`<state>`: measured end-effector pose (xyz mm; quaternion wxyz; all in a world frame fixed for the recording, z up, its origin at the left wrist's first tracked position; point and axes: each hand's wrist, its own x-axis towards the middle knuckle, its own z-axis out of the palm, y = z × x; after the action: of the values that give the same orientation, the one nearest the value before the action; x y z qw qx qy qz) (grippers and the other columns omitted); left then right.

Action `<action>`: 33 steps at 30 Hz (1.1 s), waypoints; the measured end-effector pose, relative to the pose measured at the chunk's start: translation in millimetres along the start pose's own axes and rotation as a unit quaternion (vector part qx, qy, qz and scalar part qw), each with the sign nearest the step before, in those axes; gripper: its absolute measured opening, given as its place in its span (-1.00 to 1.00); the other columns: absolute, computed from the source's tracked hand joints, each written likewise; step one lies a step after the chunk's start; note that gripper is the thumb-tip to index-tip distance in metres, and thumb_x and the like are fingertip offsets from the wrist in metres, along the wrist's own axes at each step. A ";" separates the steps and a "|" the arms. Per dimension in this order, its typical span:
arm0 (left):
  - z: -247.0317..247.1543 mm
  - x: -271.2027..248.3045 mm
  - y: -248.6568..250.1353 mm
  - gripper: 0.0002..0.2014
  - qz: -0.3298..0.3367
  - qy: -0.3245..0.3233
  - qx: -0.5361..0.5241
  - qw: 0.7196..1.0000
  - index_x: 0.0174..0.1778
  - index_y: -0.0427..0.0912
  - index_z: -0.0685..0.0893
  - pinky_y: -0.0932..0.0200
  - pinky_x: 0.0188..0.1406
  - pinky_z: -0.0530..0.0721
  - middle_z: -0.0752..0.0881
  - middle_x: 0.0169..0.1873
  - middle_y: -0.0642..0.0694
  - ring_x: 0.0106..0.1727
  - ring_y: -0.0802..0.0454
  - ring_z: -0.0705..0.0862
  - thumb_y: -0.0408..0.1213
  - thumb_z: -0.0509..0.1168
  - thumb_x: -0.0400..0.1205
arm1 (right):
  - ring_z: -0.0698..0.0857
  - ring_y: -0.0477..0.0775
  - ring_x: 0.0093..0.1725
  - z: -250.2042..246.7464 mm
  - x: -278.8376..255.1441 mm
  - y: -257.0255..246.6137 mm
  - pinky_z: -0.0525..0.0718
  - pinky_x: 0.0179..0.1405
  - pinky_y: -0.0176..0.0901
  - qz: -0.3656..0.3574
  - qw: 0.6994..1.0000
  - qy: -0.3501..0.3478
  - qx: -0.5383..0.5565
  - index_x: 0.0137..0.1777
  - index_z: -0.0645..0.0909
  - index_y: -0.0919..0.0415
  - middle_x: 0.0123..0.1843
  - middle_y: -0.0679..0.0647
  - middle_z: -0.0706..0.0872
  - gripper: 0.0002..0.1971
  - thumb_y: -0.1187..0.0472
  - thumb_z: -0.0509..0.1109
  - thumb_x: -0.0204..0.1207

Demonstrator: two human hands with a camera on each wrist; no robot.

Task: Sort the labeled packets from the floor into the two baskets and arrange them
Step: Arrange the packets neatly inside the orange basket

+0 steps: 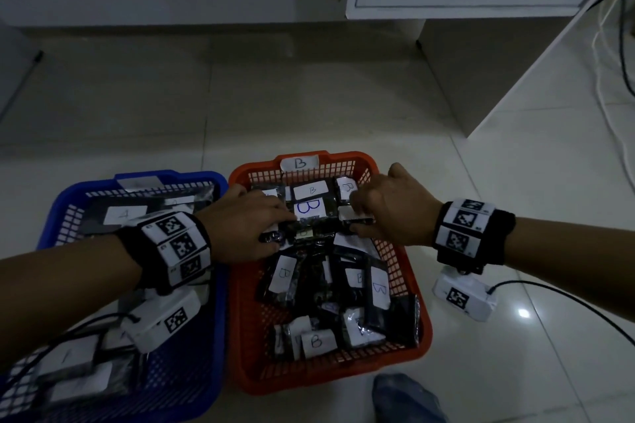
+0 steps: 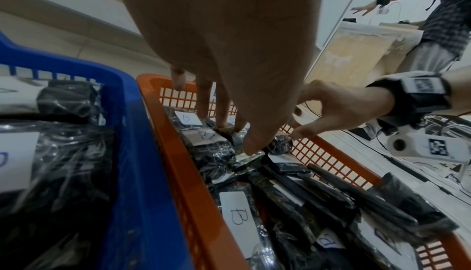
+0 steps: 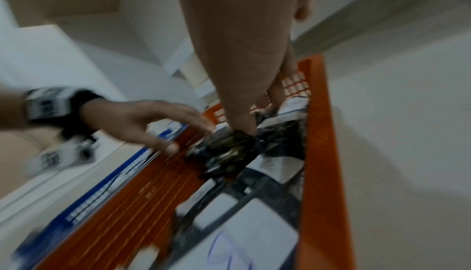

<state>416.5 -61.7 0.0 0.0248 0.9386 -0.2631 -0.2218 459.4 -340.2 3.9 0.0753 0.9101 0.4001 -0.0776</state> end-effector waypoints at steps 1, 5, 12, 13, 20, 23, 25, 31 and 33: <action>0.4 0.5 0.4 -0.45 0.000 0.001 -0.001 1.000 0.62 0.21 0.36 -0.08 0.52 0.19 0.42 0.54 0.23 0.48 0.16 0.37 0.19 0.17 0.68 | 0.64 -0.01 -0.24 2.6 -3.2 -4.6 0.52 0.16 0.05 -0.017 1.000 0.007 -0.006 -0.06 0.65 -0.01 -0.24 -0.09 0.69 -0.66 -0.28 0.33 0.57; 0.3 1.6 1.7 -0.46 0.002 0.004 -0.007 1.000 0.61 0.21 0.36 -0.08 0.51 0.20 0.43 0.53 0.22 0.48 0.15 0.37 0.18 0.17 0.68 | 0.72 0.09 0.13 20.6 -9.9 -22.6 0.39 0.31 0.10 -0.048 0.995 -0.011 -0.090 0.25 0.66 -0.02 0.16 -0.02 0.77 -0.47 -0.38 0.27 0.51; 0.9 -1.3 -0.4 -0.46 0.001 0.005 -0.021 1.000 0.61 0.21 0.34 -0.08 0.51 0.21 0.43 0.53 0.22 0.47 0.17 0.38 0.14 0.20 0.68 | 0.71 0.13 0.19 25.2 0.6 -25.5 0.36 0.44 0.17 -0.063 0.990 -0.098 -0.077 0.24 0.64 0.06 0.20 0.03 0.76 -0.49 -0.33 0.24 0.57; 0.8 -1.5 -0.4 -0.46 0.001 0.005 -0.022 1.000 0.61 0.21 0.34 -0.08 0.51 0.21 0.43 0.53 0.22 0.47 0.16 0.38 0.14 0.20 0.68 | 0.71 0.12 0.17 20.8 0.1 -25.2 0.35 0.41 0.13 -0.086 0.989 -0.095 -0.076 0.20 0.66 0.06 0.16 0.03 0.77 -0.52 -0.31 0.26 0.57; -1.7 -1.1 0.2 -0.45 0.000 0.003 -0.019 1.000 0.61 0.21 0.35 -0.08 0.51 0.21 0.44 0.53 0.21 0.47 0.14 0.38 0.15 0.20 0.68 | 0.57 -0.22 -0.41 -3.8 -8.0 -8.2 0.71 -0.18 -0.21 -0.180 0.977 0.006 0.114 -0.15 0.72 0.04 -0.31 -0.09 0.73 -0.77 -0.04 0.34 0.61; -2.3 -1.3 0.4 -0.44 -0.002 -0.001 -0.021 1.000 0.62 0.19 0.34 -0.07 0.50 0.21 0.43 0.53 0.20 0.47 0.13 0.37 0.15 0.21 0.68 | 0.68 -0.22 -0.39 -8.7 -4.2 13.8 0.73 -0.34 -0.19 -0.091 0.981 0.024 0.169 -0.03 0.74 0.03 -0.29 -0.14 0.73 -0.54 -0.22 0.11 0.67; -1.4 -1.6 0.5 -0.44 -0.001 0.000 -0.023 1.000 0.63 0.20 0.33 -0.08 0.49 0.22 0.42 0.53 0.20 0.47 0.13 0.37 0.15 0.20 0.68 | 0.69 -0.17 -0.33 -10.2 -4.6 28.5 0.73 -0.32 -0.16 -0.037 0.978 0.086 0.184 0.03 0.76 0.08 -0.21 -0.11 0.74 -0.50 -0.23 0.10 0.66; -0.6 -2.0 0.7 -0.43 -0.002 -0.006 -0.024 1.000 0.63 0.21 0.31 -0.12 0.52 0.22 0.39 0.55 0.19 0.48 0.14 0.37 0.15 0.20 0.68 | 0.65 -0.10 -0.15 8.6 -5.1 15.9 0.67 -0.03 -0.14 -0.043 0.995 0.058 0.061 0.12 0.75 0.07 -0.02 -0.01 0.72 -0.70 -0.05 0.27 0.65; -1.4 -1.3 1.7 -0.44 0.000 -0.006 -0.020 1.000 0.63 0.20 0.32 -0.11 0.52 0.22 0.39 0.55 0.18 0.49 0.13 0.37 0.16 0.19 0.69 | 0.69 -0.06 -0.02 14.9 0.5 11.9 0.52 0.10 -0.10 -0.048 0.998 0.028 0.010 0.08 0.73 0.01 -0.03 -0.07 0.72 -0.69 -0.13 0.23 0.66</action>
<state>415.4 -62.6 2.1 0.0417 0.9365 -0.2591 -0.2325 467.3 -350.8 -9.8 0.0509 0.8923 0.4446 -0.0597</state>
